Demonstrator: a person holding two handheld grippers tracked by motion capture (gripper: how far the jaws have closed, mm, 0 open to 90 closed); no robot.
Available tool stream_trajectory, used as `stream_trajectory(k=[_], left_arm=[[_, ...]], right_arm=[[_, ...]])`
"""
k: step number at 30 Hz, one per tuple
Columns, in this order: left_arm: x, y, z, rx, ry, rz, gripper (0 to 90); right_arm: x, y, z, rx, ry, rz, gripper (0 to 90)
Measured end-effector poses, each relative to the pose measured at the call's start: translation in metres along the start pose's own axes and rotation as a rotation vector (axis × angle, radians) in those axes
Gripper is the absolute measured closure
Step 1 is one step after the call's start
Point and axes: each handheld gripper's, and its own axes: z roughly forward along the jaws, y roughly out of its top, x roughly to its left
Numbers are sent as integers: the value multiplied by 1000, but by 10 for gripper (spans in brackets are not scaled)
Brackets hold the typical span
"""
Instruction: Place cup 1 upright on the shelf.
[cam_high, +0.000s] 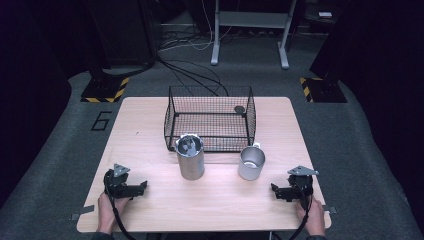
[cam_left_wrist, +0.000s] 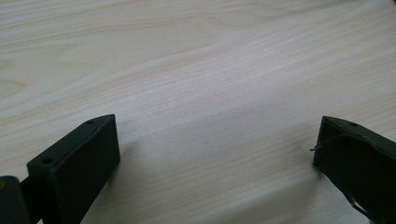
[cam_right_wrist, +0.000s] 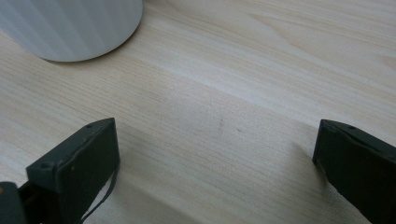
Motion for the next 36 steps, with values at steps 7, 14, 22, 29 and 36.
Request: stream_trajectory(k=[7,14,22,29,36], left_arm=[[-5,5,-6,-8,-27,11,2],[-16,12,-15,-21,-57,43,3],[-21,14,-20,-17,-74,51,10],[-36,28,-26,-39,-112,104,10],[-44,37,-32,-56,-131,136,8]], right_arm=[[0,0,0,0,-1,0,0],[0,0,0,0,-1,0,0],[0,0,0,0,0,0,0],[-1,2,1,2,12,-6,0],[-1,2,2,0,18,-8,0]])
